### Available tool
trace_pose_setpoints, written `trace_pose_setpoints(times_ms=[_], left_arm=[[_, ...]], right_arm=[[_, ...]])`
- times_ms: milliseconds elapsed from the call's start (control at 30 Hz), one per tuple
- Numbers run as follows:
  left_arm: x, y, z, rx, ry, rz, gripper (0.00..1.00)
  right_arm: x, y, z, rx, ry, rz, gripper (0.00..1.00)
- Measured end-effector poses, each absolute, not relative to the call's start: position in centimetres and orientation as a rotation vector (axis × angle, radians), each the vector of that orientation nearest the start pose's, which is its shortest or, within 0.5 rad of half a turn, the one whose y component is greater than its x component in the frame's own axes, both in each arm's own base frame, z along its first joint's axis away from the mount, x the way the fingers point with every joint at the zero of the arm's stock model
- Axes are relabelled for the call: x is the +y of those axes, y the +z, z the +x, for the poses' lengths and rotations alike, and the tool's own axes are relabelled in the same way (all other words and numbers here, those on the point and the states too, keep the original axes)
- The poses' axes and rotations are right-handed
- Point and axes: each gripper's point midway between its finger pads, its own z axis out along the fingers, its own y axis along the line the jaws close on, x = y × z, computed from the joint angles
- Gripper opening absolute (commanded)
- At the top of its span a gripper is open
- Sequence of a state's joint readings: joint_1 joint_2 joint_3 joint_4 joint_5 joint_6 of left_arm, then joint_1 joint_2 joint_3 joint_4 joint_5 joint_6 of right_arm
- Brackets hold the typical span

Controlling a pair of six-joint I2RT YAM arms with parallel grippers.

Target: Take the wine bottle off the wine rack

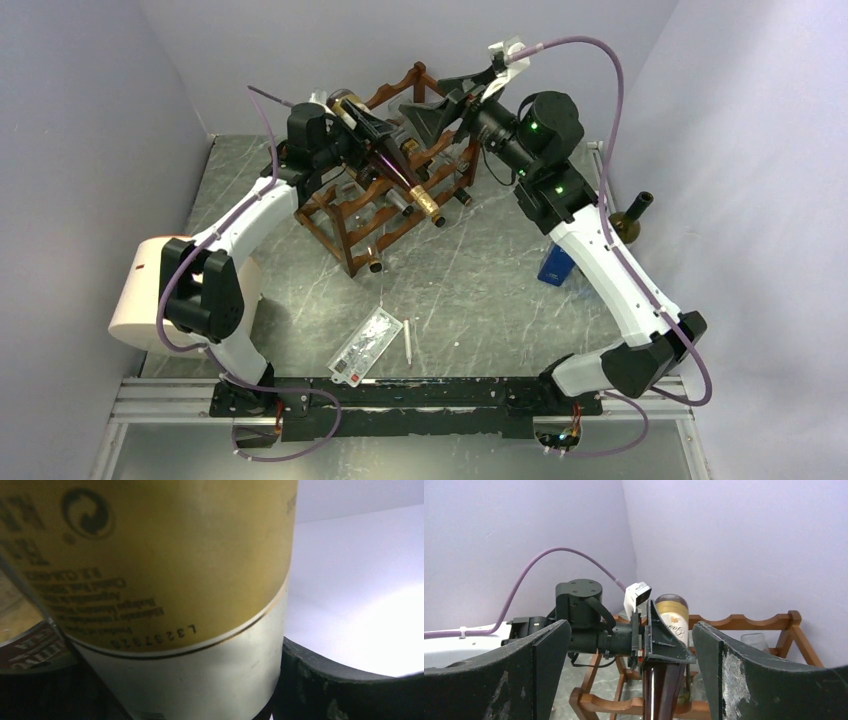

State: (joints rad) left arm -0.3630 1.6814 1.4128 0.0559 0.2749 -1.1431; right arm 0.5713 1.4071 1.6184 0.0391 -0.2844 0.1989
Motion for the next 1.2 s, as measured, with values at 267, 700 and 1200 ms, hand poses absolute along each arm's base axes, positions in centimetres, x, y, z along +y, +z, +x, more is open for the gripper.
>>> trace_pose_setpoints(times_ms=[267,700,1200], left_arm=[[-25.6,29.2,46.0,1.967,-1.25,-0.582,0.07],[-22.9,33.4,43.6,1.996,-1.512,-0.673,0.07],[-23.8,40.6,36.8,1.913,-1.893,-0.645,0.07]], right_arm=[[27.9,47.0,36.1,1.344,0.666,-0.541,1.0],[22.2,41.1,34.7,1.356,0.363,-0.542,1.0],[30.4,35.5,27.7,1.052,0.511,-0.932,0.95]])
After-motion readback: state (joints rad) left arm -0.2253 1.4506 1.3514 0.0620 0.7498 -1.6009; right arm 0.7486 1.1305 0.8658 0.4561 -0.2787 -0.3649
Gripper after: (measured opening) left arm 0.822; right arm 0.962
